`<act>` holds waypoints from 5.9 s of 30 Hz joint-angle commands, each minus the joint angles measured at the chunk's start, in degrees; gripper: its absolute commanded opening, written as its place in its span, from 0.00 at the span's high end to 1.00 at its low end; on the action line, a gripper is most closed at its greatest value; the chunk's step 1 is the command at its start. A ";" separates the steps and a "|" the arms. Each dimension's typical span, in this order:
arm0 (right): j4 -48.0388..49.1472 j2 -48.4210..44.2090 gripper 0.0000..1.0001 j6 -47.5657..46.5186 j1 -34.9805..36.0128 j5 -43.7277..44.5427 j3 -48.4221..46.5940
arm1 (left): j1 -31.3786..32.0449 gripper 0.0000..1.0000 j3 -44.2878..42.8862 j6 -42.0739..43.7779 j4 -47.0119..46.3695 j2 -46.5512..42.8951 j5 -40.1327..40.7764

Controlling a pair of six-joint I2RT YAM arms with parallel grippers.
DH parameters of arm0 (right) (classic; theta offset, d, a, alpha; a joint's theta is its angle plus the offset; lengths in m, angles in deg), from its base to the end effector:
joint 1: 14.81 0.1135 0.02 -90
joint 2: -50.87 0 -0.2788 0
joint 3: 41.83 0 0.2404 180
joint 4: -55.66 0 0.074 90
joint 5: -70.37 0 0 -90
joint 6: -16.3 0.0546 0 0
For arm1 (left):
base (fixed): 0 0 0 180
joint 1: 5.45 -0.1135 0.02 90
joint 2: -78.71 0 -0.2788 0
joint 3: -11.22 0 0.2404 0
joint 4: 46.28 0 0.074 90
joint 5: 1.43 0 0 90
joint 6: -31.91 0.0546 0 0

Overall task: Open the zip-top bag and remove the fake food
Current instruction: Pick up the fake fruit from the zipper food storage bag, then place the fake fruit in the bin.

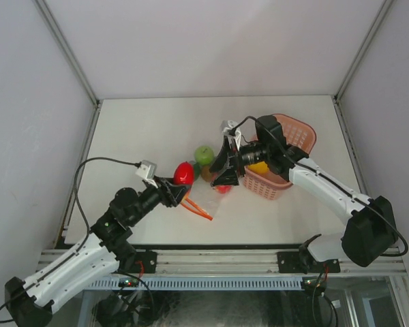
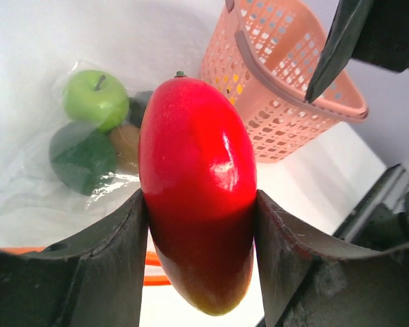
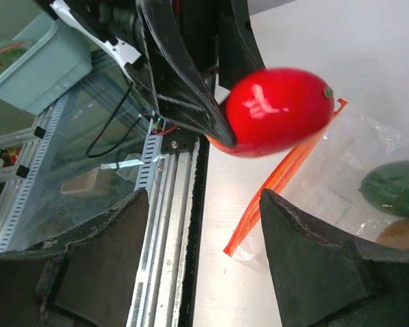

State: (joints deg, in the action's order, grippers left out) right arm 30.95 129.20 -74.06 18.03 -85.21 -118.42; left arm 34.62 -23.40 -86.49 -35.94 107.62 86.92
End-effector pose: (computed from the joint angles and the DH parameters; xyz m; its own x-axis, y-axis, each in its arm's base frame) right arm 0.2170 0.1992 0.3362 -0.3685 -0.2409 -0.8979 -0.9115 -0.0963 0.3999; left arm 0.1087 -0.0935 0.2618 -0.3708 -0.3093 -0.8757 0.5560 0.6813 -0.4761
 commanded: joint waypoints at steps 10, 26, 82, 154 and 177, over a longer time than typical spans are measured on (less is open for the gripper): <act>23.57 -6.69 0.13 26.68 1.43 13.67 7.57 | 17.68 0.94 -4.46 22.59 -14.69 10.85 33.99; 22.93 -3.24 0.04 38.00 10.02 32.14 8.00 | 21.79 0.94 -1.53 32.64 -29.15 13.63 27.39; 0.27 -8.23 0.63 -17.95 -17.72 48.70 1.79 | 15.44 0.05 -3.13 -4.60 15.93 -1.92 19.76; -10.30 0.16 0.05 -19.15 -28.45 42.79 -4.49 | 11.52 0.18 -7.78 -9.78 18.95 -5.20 14.51; -13.24 -9.65 0.00 -21.96 -27.27 -3.13 -14.00 | 11.52 0.30 3.52 -13.48 9.63 -4.12 14.24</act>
State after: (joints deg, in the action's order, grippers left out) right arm 17.92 117.66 -94.41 -8.94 -67.90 -129.74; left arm 46.49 -21.52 -100.98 -20.95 103.46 101.69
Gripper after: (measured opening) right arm 0.997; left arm 0.690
